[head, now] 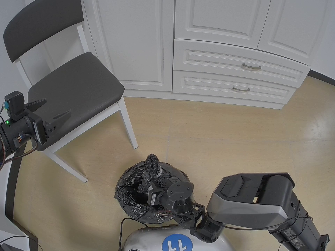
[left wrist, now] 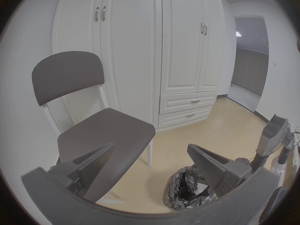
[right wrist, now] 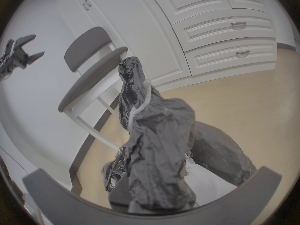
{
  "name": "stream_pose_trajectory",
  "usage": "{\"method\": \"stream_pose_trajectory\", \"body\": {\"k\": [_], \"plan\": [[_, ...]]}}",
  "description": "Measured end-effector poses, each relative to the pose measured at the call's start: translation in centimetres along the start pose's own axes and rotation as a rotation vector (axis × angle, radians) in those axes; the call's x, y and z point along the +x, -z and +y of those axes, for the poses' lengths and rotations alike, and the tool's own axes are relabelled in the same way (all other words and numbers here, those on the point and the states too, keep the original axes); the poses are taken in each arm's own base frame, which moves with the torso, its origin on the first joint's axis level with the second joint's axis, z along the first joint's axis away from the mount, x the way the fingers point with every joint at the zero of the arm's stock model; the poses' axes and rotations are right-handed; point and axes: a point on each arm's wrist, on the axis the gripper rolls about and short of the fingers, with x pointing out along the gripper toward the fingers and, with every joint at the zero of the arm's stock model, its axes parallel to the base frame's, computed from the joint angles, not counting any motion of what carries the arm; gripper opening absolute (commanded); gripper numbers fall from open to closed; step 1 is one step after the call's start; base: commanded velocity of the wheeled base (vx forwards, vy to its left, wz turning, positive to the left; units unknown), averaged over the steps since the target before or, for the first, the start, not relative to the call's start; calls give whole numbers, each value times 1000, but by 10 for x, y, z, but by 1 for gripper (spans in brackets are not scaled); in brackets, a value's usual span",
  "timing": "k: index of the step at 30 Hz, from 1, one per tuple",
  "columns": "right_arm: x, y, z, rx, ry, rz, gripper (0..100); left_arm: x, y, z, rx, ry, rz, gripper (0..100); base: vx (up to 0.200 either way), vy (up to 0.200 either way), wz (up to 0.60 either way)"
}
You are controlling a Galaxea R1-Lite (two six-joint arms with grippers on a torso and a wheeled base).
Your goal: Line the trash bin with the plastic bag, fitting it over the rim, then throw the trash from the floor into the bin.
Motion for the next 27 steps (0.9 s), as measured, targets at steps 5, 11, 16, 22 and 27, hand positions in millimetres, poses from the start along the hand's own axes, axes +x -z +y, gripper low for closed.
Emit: {"method": "stream_pose_trajectory", "body": {"k": [5,11,16,22,27], "plan": [[-11,15,2,-41,-4,60,0,-1,0,0,0,0,-2,100,0,0,0],[-29,30,4,-97,-49,154,0,-1,0,0,0,0,-1,100,0,0,0],[-27,26,9,-85,-61,129,0,-1,0,0,0,0,-1,100,0,0,0],[-12,15,8,-43,-44,64,0,-1,0,0,0,-1,-1,100,0,0,0],[-7,15,6,-37,-19,41,100,-1,0,0,0,0,-1,100,0,0,0]]}}
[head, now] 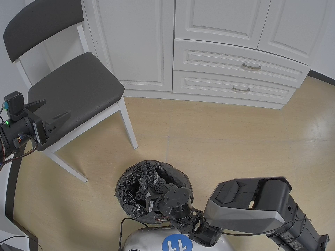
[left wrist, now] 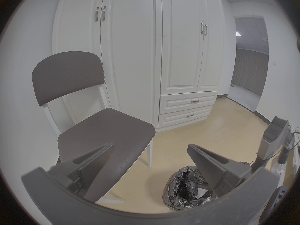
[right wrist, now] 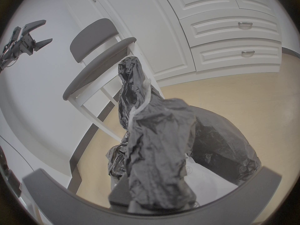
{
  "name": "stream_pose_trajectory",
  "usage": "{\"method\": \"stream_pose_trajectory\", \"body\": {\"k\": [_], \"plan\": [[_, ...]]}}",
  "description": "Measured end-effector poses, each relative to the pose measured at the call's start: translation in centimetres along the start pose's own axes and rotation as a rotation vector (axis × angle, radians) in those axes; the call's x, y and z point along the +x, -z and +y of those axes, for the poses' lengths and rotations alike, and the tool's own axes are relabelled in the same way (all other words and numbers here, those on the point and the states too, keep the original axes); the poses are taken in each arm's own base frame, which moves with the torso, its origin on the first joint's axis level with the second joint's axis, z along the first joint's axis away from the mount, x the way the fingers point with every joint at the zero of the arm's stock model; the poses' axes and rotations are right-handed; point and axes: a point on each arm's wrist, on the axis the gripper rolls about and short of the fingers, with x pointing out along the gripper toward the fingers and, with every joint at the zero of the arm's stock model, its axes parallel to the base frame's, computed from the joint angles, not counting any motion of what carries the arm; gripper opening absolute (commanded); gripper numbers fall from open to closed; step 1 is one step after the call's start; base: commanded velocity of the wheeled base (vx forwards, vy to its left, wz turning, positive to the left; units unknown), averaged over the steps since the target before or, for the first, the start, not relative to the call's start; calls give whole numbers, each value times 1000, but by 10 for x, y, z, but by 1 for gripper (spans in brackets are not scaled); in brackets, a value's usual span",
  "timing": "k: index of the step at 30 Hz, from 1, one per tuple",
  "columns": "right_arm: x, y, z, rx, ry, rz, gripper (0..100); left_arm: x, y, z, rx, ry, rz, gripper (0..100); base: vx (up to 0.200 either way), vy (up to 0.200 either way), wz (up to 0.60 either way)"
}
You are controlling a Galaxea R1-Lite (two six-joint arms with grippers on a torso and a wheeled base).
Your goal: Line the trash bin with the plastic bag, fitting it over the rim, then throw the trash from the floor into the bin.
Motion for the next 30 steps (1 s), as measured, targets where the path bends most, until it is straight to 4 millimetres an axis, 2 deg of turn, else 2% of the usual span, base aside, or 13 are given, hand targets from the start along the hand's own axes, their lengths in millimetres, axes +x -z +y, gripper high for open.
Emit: {"method": "stream_pose_trajectory", "body": {"k": [21,30], "plan": [[0,-2,-4,-15,13,1,100,0,0,0,0,0,-1,100,0,0,0],[-26,-26,-11,-167,46,68,100,1,0,-1,0,6,2,100,0,0,0]]}}
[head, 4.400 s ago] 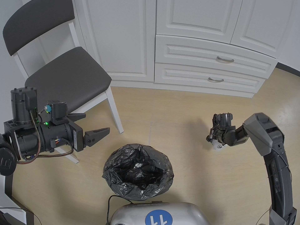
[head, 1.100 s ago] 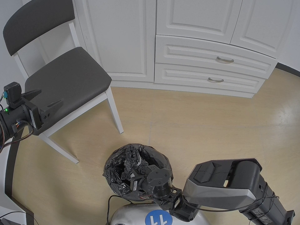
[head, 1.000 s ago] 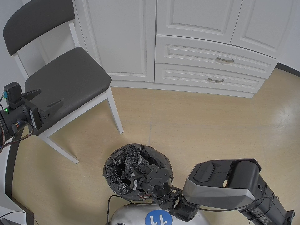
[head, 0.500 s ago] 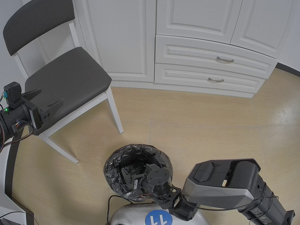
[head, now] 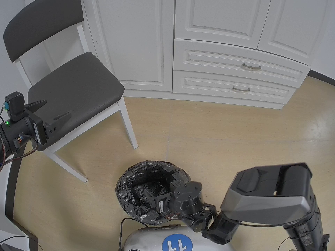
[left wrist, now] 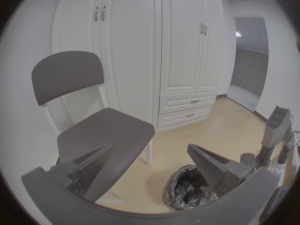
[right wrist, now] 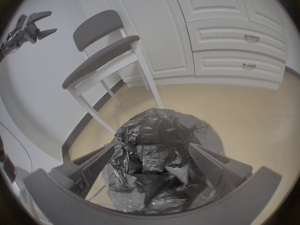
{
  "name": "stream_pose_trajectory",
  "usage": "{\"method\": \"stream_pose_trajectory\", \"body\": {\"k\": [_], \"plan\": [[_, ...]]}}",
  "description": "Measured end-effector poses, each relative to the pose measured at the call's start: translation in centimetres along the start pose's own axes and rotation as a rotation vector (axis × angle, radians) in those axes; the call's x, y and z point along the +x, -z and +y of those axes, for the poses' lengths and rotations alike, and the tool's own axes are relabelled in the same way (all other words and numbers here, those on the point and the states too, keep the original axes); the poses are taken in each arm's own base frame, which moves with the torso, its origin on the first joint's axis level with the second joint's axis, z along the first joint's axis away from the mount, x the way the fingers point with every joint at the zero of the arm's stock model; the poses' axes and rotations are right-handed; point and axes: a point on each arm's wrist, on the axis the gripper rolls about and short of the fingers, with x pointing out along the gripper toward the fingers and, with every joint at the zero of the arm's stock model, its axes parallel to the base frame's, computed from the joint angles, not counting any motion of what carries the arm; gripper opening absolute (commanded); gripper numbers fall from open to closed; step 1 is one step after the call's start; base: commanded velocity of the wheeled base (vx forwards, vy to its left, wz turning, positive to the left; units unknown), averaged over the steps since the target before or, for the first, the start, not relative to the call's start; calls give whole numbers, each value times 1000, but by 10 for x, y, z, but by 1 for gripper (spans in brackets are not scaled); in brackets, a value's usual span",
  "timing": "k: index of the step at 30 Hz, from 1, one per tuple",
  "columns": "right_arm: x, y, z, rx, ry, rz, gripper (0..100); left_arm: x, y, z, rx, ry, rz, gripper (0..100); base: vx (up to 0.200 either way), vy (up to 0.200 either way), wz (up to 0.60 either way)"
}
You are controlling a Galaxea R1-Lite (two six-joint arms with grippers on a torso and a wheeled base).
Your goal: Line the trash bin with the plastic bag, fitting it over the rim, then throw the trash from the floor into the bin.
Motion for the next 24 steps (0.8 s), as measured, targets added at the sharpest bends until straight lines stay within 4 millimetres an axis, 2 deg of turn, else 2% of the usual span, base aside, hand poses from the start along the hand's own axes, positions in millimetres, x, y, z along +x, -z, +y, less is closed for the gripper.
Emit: {"method": "stream_pose_trajectory", "body": {"k": [4,9,18,24], "plan": [[-19,-26,-14,-129,34,-3,100,1,1,1,-3,-2,4,100,0,0,0],[-50,-62,-46,-250,119,-25,100,3,2,7,-10,-16,13,100,0,0,0],[-114,-111,-132,-247,385,-59,100,3,-5,25,-14,-62,-1,100,0,0,0],[-158,-136,-165,-226,521,-32,100,-6,-11,39,-34,-123,-26,100,0,0,0]]}}
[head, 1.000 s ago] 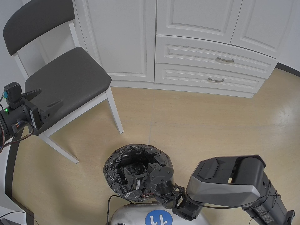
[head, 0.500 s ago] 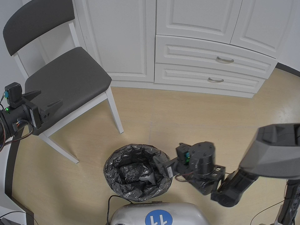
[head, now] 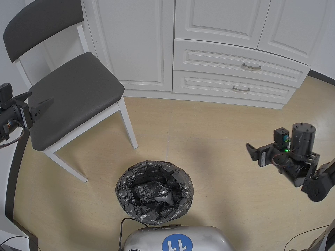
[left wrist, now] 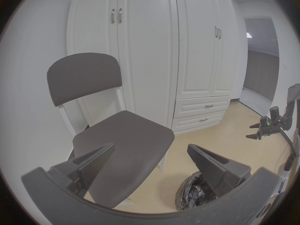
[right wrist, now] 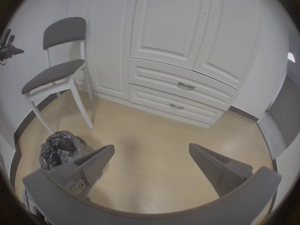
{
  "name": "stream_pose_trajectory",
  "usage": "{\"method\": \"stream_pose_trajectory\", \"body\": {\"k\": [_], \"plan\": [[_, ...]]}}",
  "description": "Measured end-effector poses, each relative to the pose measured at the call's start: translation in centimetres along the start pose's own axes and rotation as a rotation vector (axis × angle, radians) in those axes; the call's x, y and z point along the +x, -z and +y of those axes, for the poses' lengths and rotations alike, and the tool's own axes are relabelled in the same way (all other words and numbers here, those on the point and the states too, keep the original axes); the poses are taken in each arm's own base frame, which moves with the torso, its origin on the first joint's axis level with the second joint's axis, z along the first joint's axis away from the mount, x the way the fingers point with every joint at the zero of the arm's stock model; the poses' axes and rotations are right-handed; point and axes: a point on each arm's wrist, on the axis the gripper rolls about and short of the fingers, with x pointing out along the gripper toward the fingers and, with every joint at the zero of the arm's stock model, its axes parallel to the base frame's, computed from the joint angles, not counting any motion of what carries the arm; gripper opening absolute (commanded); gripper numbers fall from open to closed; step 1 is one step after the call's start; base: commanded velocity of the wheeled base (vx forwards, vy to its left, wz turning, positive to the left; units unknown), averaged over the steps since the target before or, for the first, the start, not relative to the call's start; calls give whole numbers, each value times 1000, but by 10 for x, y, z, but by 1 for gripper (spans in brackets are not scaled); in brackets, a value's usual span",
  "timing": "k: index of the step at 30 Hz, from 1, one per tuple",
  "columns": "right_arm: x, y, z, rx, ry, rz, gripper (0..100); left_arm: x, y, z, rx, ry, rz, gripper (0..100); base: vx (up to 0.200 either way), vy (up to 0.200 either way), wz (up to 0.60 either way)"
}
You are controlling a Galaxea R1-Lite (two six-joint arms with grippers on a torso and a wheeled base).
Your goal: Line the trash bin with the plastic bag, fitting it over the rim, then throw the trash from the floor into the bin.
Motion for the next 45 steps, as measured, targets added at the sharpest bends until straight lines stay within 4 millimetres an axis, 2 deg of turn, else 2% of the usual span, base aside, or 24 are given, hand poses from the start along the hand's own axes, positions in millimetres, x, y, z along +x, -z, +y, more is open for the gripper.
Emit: {"method": "stream_pose_trajectory", "body": {"k": [4,9,14,17,23,30,36,41,45], "plan": [[-18,-13,-27,2,52,83,100,-11,-8,2,-35,-5,-37,100,0,0,0],[-50,-41,-57,61,112,116,100,-29,-20,-4,-61,11,-91,100,0,0,0],[-103,-81,-87,169,186,-32,100,-60,-33,-19,-104,56,-127,100,0,0,0],[-137,-98,-101,224,219,-145,100,-82,-41,-30,-142,101,-149,100,0,0,0],[-203,-113,-116,293,255,-359,100,-126,-53,-49,-171,183,-177,100,0,0,0],[-268,-108,-123,350,269,-557,100,-172,-54,-64,-160,226,-232,100,0,0,0],[-324,-82,-124,385,292,-718,100,-209,-46,-75,-147,256,-271,100,0,0,0],[-352,-48,-119,391,313,-764,100,-238,-37,-82,-136,286,-307,100,0,0,0],[-364,-26,-115,410,317,-783,100,-258,-28,-87,-129,296,-333,100,0,0,0]]}}
